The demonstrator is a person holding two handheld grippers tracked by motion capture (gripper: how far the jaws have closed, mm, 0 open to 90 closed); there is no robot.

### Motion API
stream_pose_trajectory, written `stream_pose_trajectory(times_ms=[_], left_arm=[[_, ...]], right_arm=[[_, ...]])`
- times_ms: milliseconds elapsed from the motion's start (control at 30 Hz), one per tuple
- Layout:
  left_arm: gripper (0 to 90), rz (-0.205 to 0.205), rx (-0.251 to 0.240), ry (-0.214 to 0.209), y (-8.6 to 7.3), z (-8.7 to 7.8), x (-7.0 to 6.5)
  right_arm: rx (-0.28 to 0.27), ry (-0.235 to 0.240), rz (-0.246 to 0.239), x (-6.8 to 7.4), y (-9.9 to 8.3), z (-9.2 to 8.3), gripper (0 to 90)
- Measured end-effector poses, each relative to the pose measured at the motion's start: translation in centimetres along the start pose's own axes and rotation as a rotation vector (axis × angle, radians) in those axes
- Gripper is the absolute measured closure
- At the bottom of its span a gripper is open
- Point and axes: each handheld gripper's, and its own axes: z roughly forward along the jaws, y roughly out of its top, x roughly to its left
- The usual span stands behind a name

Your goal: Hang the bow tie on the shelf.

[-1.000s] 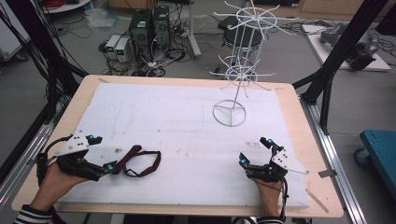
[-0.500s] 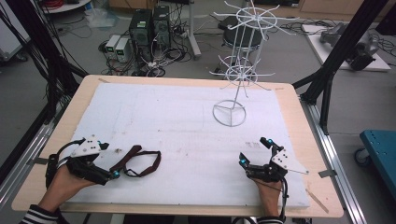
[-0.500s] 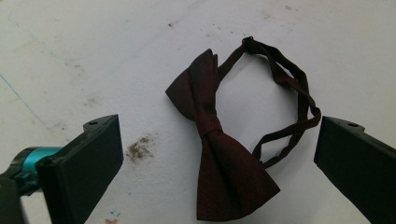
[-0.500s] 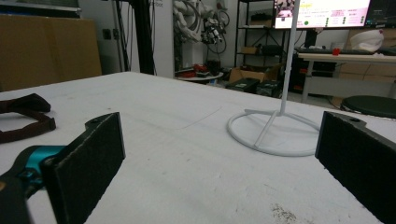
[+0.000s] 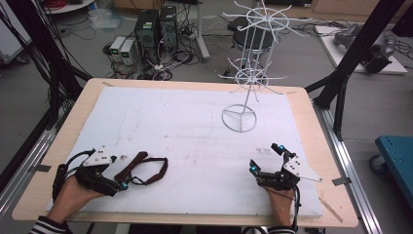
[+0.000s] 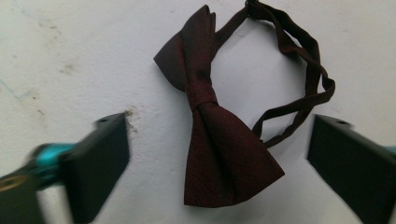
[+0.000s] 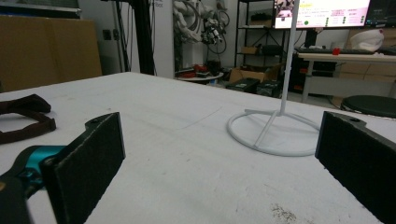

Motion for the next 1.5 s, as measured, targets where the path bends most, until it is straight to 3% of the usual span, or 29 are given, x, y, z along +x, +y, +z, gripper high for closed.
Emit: stream_pose_trajectory(times_ms=[33,200,300,600,833,1033,1133,1500], left_arm=[[17.6,-0.003,0.004,-0.003,-0.02,0.06,0.00],[18.0,-0.013,0.030,0.012,-0.05,0.36,0.06],[22.6,-0.020,0.051,0.021,-0.04,0.50,0.06],[36.5,-0.041,0.070,-0.004,-0.05,0.63,-0.02],[53.0,-0.065,0.092,-0.007,0.03,0.70,-0.01],[76.3,-0.079,0.099,0.014,0.01,0.60,-0.01],[77.2,-0.057,0.090,0.026,0.02,0.63,-0.06],[77.8,-0.043,0.022,0.029,0.03,0.18,0.08]], right_arm=[[0.001,0.000,0.001,0.00,0.00,-0.01,0.7],[0.002,0.000,0.004,0.02,0.00,-0.02,0.7],[0.001,0.000,0.004,0.01,0.00,-0.02,0.7],[-0.005,-0.001,0.000,-0.08,0.00,0.02,0.7],[-0.006,0.000,0.004,-0.09,-0.01,0.01,0.7],[-0.006,0.001,0.004,-0.08,-0.01,0.01,0.7],[-0.006,0.000,0.004,-0.07,0.00,0.02,0.7],[-0.003,-0.001,0.007,-0.07,0.00,0.00,0.7]])
